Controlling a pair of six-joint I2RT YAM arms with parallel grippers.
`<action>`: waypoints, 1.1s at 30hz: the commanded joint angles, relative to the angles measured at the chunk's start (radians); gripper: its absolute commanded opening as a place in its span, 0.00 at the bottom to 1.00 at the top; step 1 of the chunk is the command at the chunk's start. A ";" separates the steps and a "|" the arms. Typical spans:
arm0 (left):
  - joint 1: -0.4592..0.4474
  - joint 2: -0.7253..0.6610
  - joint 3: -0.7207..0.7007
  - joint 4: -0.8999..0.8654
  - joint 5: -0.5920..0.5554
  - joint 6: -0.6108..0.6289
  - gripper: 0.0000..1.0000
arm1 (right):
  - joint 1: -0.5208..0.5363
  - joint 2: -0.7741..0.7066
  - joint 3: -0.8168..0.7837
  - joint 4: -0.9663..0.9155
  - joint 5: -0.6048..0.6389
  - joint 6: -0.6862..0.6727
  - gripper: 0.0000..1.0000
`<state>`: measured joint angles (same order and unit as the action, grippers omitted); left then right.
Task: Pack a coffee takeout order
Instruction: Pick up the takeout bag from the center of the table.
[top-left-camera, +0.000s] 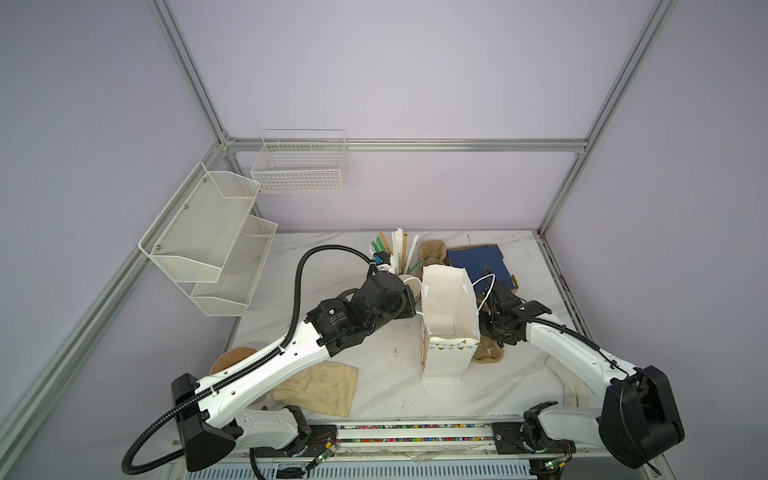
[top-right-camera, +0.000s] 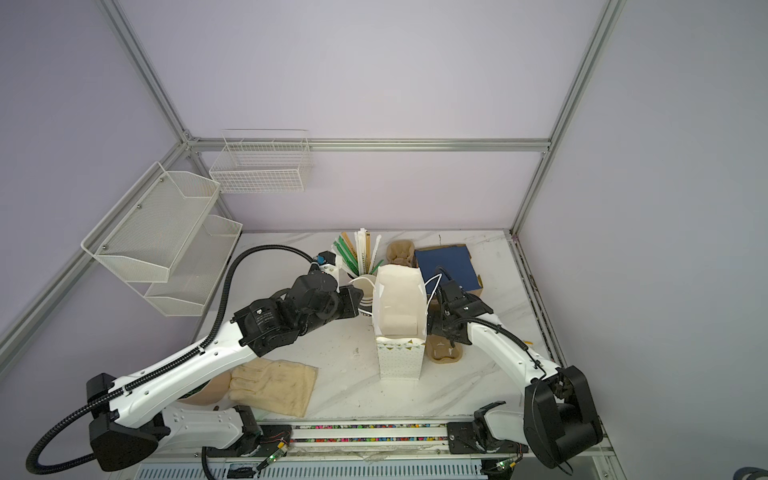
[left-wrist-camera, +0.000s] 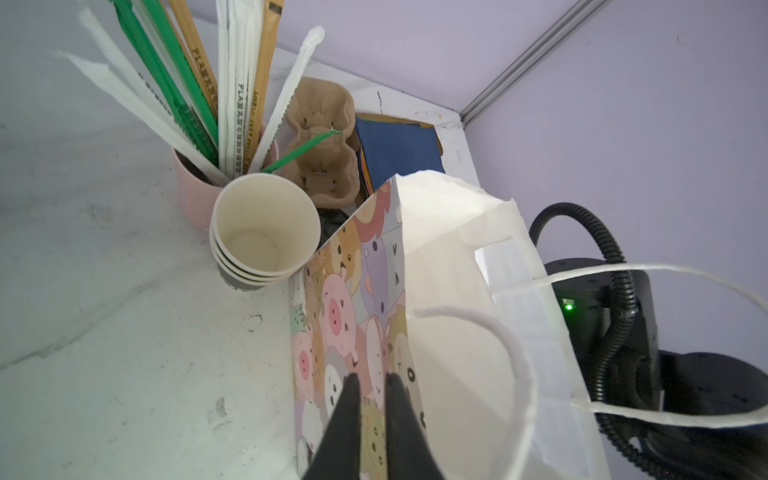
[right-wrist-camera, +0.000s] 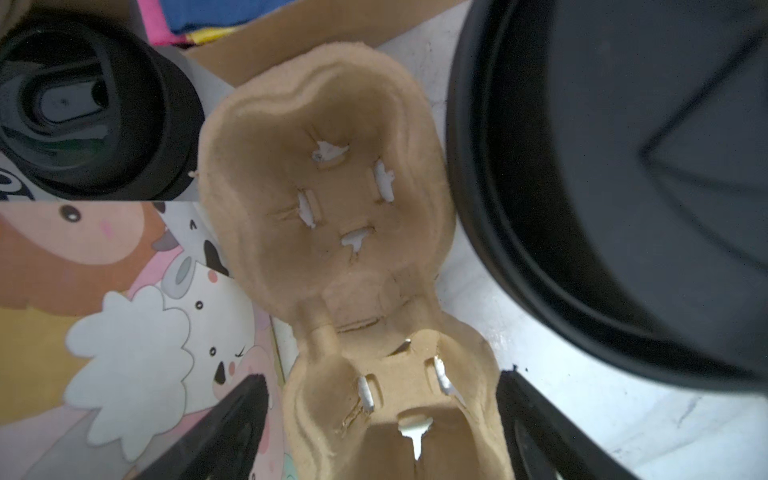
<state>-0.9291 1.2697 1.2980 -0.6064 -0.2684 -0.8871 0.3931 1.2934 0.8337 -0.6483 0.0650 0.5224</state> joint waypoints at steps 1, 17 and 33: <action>0.008 -0.008 0.079 0.034 0.010 0.021 0.00 | 0.003 0.032 0.025 -0.042 0.023 0.023 0.90; 0.007 -0.145 -0.052 0.054 0.016 -0.055 0.00 | 0.006 0.071 0.116 -0.068 0.094 -0.038 0.90; -0.008 -0.137 -0.150 0.149 0.035 -0.166 0.00 | 0.010 0.172 0.120 -0.031 0.066 -0.089 0.90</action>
<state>-0.9318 1.1416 1.1866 -0.5163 -0.2207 -1.0172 0.3969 1.4593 0.9573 -0.6762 0.1303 0.4469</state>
